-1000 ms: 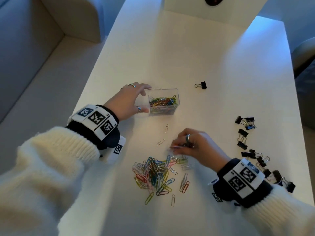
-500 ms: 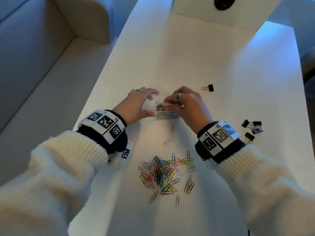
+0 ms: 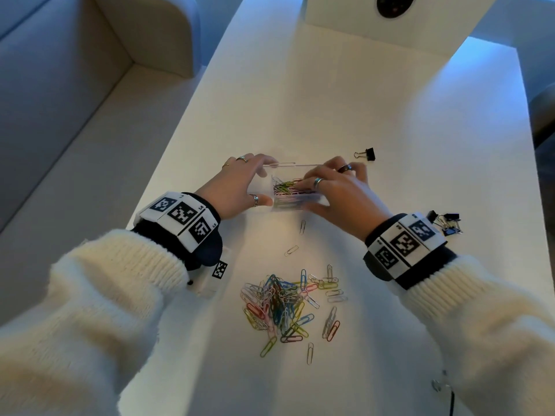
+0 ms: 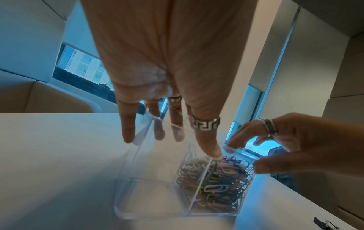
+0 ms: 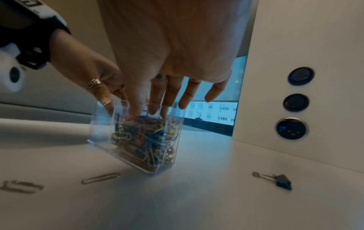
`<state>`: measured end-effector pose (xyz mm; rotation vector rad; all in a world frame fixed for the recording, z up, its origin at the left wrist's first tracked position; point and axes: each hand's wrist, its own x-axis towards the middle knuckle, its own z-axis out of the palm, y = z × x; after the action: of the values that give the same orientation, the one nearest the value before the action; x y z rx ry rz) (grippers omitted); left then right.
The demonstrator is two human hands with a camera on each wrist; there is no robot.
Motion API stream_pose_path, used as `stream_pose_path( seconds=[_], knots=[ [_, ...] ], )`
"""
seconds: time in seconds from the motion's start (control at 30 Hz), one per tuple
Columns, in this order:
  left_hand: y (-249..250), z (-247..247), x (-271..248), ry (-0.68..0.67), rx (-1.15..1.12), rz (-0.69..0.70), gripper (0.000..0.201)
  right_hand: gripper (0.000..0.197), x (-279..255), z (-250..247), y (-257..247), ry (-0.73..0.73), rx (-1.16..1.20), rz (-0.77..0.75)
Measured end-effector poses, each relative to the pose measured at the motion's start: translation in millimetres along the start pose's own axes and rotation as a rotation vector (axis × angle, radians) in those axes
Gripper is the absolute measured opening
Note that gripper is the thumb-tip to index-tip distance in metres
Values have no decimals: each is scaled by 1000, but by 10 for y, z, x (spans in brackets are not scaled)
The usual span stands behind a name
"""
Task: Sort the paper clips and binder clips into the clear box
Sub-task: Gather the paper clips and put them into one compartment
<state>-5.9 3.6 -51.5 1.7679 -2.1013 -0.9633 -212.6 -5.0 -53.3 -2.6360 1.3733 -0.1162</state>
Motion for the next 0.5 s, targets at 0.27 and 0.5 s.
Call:
stream_pose_path(
  seconds=[0.27, 0.5],
  knots=[
    [14, -15, -8, -12, 3, -13, 64, 32, -35, -36, 76, -17, -42, -9],
    [19, -28, 30, 11, 6, -5, 64, 30, -364, 34, -337, 229, 305, -108]
  ],
)
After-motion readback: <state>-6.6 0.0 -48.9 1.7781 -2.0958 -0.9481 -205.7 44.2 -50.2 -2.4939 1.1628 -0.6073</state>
